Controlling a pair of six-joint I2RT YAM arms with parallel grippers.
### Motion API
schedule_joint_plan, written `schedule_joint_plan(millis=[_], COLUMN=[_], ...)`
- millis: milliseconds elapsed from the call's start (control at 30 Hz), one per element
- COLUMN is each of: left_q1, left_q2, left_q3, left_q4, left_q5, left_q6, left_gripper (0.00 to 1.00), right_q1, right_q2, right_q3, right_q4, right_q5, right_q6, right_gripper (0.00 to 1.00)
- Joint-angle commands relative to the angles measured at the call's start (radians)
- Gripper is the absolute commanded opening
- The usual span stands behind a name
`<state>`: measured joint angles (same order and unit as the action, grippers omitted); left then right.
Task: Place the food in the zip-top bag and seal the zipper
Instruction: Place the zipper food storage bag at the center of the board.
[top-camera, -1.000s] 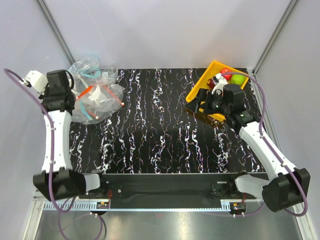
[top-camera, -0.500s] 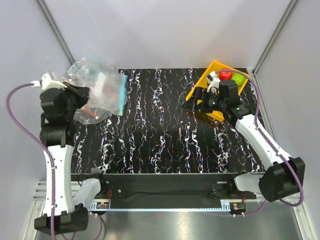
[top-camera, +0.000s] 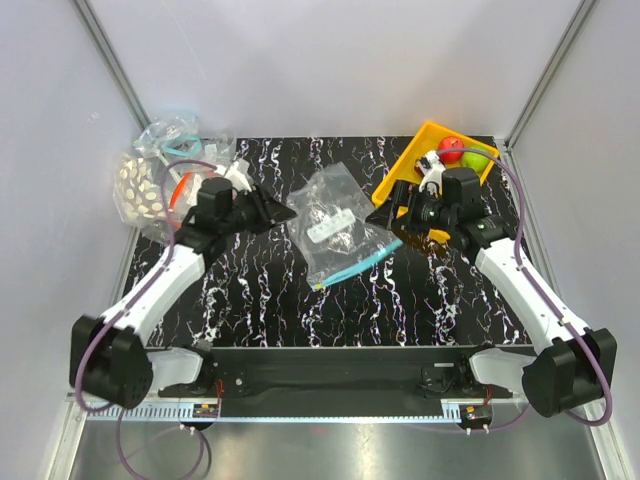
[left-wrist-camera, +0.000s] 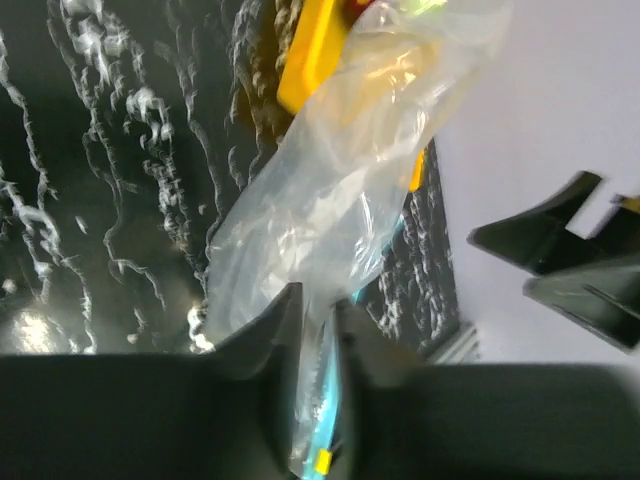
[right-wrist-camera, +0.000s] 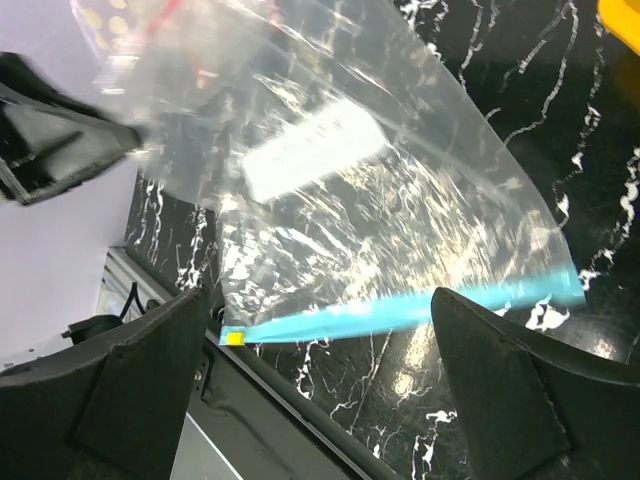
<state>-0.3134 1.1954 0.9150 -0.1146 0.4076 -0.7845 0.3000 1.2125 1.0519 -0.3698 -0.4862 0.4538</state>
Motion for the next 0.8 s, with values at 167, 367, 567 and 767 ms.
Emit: schedule_joint_plan(millis=[167, 367, 567, 767], left_q1=[-0.019, -0.167, -0.178, -0.329], left_q2=[-0.032, -0.039, -0.094, 0.096], left_q3=[0.025, 0.143, 0.018, 0.288], left_q4=[-0.142, -0.278, -0.045, -0.342], left_q5=[-0.275, -0.485, -0.432, -0.402], left_q6=[0.203, 0.37, 0.381, 0.585], left_gripper=[0.99, 0.99, 0.99, 0.99], right_q1=[-0.004, -0.004, -0.004, -0.004], right_q2=[-0.051, -0.103, -0.168, -0.252], right_q3=[-0.018, -0.068, -0.148, -0.191], right_q4=[-0.067, -0.096, -0.139, -0.188], right_q5=[0.099, 0.248, 0.368, 0.523], right_q6=[0.0, 0.043, 0.092, 0.161], right_gripper=[1.0, 0.97, 0.93, 0.91])
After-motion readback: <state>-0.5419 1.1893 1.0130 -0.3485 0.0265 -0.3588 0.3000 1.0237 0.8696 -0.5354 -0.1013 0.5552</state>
